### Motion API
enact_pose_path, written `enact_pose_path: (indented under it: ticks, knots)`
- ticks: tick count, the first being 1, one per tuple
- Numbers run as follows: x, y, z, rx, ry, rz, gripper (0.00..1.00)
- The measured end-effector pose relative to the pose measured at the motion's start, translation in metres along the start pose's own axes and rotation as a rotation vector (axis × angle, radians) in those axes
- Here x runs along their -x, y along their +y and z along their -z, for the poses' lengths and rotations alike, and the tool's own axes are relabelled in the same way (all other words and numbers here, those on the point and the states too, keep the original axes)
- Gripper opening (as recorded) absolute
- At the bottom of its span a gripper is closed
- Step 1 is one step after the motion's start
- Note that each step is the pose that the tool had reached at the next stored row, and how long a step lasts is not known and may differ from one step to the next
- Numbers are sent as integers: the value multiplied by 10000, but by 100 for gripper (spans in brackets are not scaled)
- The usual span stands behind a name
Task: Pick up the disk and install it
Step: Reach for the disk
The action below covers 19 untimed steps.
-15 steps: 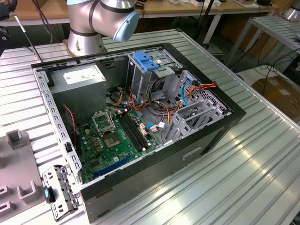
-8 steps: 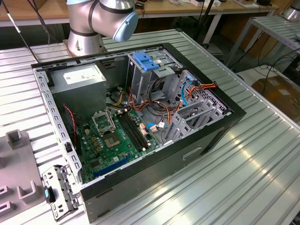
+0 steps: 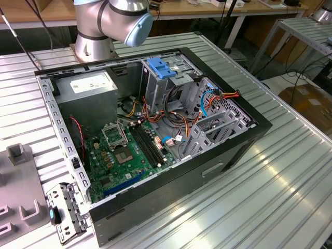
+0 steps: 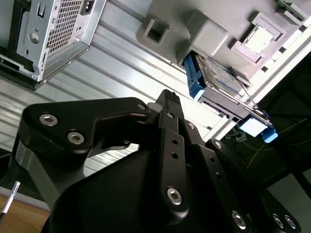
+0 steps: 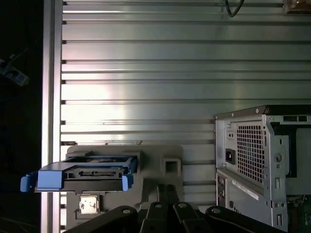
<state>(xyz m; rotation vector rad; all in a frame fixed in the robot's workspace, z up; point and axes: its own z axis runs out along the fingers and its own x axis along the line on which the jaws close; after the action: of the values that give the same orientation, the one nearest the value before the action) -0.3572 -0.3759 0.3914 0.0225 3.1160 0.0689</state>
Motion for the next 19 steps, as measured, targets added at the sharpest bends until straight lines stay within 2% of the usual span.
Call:
enact_pose_path:
  ticks: [2,13,19]
  knots:
    - [-93,-1,3,-1,0,-1,11]
    - [-321,-4,8,0,0,0,11]
    - [-517,-9,13,0,0,1,11]
